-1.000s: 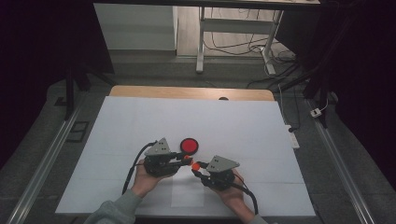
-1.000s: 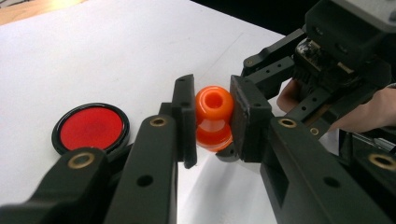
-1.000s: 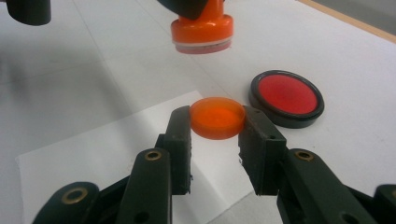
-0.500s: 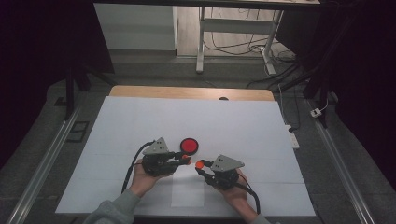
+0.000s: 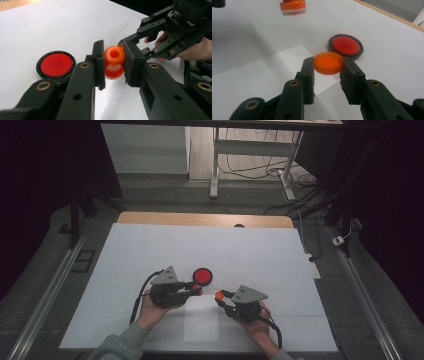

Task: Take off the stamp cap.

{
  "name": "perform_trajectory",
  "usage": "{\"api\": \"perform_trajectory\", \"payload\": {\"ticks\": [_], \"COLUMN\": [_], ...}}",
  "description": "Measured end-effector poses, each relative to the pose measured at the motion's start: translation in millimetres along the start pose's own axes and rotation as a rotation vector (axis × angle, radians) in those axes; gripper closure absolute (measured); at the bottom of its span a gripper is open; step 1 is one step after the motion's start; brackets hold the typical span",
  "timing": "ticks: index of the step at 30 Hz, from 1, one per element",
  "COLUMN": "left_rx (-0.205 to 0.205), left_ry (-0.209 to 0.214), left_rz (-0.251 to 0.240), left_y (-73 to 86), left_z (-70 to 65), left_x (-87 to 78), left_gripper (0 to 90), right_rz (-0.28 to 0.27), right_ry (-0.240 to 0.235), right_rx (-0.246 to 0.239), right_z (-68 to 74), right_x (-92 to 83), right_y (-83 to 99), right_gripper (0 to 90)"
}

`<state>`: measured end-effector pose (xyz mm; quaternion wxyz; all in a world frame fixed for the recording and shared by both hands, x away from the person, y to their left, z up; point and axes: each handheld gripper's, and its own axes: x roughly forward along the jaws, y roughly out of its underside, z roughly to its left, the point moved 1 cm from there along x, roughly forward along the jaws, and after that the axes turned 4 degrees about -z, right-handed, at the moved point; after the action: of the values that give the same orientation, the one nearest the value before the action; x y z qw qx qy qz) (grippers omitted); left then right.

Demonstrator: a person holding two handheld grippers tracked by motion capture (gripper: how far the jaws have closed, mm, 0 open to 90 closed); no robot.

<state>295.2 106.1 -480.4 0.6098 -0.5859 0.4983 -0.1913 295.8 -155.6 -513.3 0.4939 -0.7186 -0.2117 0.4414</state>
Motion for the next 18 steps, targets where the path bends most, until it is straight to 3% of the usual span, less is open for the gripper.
{"api": "perform_trajectory", "payload": {"ticks": [18], "left_rx": [-0.01], "left_ry": [-0.015], "left_rz": [-0.001], "left_y": [0.5], "left_z": [5.3], "left_x": [-4.5], "left_gripper": [72.9], "right_rz": [-0.001], "right_ry": [0.043], "right_rx": [0.01], "right_z": [-14.4], "right_x": [-19.5], "right_y": [7.3], "right_gripper": [64.3]}}
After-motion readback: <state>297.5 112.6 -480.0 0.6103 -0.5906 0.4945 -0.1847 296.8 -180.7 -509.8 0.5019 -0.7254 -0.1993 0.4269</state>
